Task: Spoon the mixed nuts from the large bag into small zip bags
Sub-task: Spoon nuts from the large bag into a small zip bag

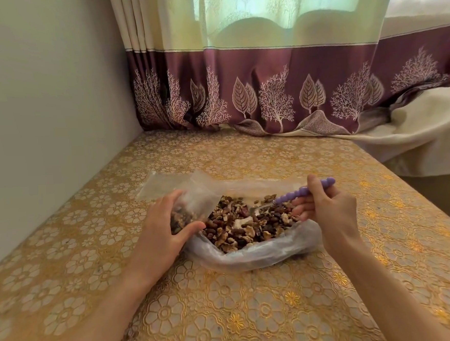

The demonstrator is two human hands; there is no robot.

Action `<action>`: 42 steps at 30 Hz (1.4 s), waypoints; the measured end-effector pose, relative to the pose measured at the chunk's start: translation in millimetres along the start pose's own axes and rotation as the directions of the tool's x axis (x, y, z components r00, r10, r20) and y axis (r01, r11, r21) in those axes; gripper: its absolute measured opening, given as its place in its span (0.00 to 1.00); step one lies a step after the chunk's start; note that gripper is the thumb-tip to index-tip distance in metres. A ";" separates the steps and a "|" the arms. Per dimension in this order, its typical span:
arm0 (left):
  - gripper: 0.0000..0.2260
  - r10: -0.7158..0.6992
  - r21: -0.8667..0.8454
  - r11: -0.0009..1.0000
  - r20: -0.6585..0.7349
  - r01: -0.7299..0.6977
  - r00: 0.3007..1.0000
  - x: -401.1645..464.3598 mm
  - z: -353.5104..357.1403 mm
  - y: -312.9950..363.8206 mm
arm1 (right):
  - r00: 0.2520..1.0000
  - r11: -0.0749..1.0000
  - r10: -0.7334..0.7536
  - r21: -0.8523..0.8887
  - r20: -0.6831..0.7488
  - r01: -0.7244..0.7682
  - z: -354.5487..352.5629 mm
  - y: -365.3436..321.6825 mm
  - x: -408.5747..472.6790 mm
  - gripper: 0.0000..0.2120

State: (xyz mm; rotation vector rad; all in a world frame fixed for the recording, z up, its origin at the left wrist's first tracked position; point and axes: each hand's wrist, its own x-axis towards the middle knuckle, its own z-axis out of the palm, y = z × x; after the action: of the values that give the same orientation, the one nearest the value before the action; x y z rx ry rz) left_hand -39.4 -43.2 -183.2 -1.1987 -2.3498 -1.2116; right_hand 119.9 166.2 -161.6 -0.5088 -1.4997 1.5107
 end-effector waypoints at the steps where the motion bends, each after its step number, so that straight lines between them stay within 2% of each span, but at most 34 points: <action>1: 0.33 -0.008 -0.001 1.000 0.012 0.008 1.000 0.7 -0.1 -1.1 | 1.000 1.000 -0.006 0.012 -0.025 0.006 0.6 -0.5 0.8 0.18; 8: 0.34 -0.058 -0.009 0.998 0.049 0.058 0.997 3.6 1.9 -7.6 | 0.977 0.993 -0.105 0.032 -0.183 0.113 12.1 -10.2 7.0 0.17; 11: 0.32 -0.056 -0.033 0.998 0.053 0.058 0.997 3.5 1.7 -6.6 | 0.969 0.984 -0.149 0.072 -0.200 0.166 20.6 -20.6 7.9 0.17; 14: 0.31 -0.061 -0.054 0.997 0.032 0.063 0.998 3.2 2.2 -3.4 | 0.976 0.976 -0.160 0.128 -0.147 0.179 32.1 -27.0 4.3 0.17; 18: 0.35 -0.089 -0.083 0.992 0.021 0.090 0.996 3.3 3.6 -2.5 | 0.983 0.974 -0.183 0.139 0.006 0.181 49.9 -28.3 -7.8 0.17; 21: 0.37 -0.109 -0.093 0.989 0.027 0.111 0.994 3.6 3.6 -3.0 | 0.965 0.967 -0.225 0.152 0.132 0.204 58.2 -27.8 -16.9 0.15; 24: 0.39 -0.122 -0.091 0.988 0.039 0.125 0.992 3.8 3.2 -2.2 | 0.949 0.964 -0.244 0.155 0.201 0.216 59.2 -28.0 -20.6 0.14; 28: 0.39 -0.130 -0.104 0.985 0.046 0.134 0.990 2.9 2.4 -1.2 | 0.957 0.962 -0.229 0.190 0.176 0.195 52.4 -27.7 -18.6 0.13; 31: 0.39 -0.132 -0.098 0.986 0.043 0.135 0.990 3.1 1.7 -0.7 | 0.981 0.968 -0.183 0.189 0.068 0.167 42.9 -24.9 -12.7 0.13; 35: 0.38 -0.133 -0.104 0.985 0.050 0.138 0.990 2.2 0.7 0.3 | 0.987 0.984 -0.121 0.121 -0.106 0.133 23.7 -18.3 -5.0 0.16; 39: 0.38 -0.130 -0.106 0.985 0.045 0.134 0.991 1.5 0.5 1.5 | 0.987 0.984 -0.141 -0.118 -0.073 0.132 15.7 -9.4 -6.2 0.17; 42: 0.39 -0.148 -0.117 0.981 0.049 0.153 0.988 1.4 0.0 2.8 | 0.986 0.965 -0.163 -0.214 -0.024 0.154 18.0 -5.6 -9.7 0.15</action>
State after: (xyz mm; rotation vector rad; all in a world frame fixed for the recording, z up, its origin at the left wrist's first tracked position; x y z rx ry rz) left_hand -38.2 -41.5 -180.9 -1.1072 -2.4665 -1.4086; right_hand 111.8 147.4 -156.2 -0.5267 -1.6377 1.2176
